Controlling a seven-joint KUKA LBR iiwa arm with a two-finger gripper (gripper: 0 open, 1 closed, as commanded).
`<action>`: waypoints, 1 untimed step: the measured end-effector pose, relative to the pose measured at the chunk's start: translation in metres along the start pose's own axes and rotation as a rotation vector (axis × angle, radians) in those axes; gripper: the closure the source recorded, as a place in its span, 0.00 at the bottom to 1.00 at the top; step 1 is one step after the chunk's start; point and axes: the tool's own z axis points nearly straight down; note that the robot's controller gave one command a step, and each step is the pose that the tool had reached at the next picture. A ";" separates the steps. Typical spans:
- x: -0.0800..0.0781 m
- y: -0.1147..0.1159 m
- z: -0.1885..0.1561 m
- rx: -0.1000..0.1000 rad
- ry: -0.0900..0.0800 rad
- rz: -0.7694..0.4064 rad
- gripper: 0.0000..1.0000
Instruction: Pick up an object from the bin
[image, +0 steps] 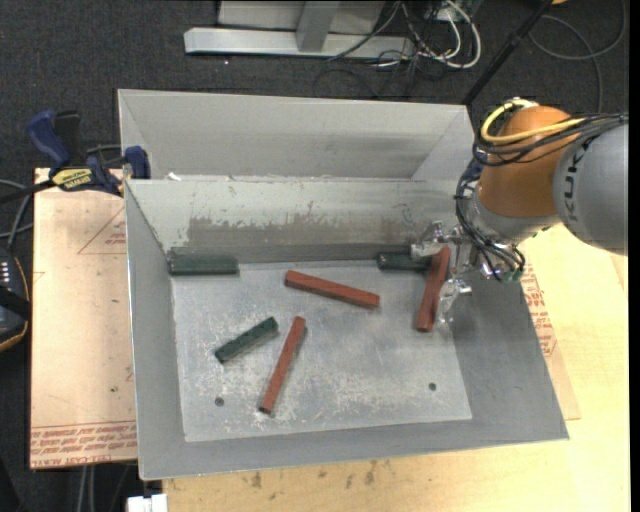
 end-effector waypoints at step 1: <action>0.000 0.017 0.014 -0.013 0.014 -0.233 1.00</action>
Offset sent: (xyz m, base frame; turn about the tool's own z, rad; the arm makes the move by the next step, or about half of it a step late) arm 0.0000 0.0000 0.0000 0.0000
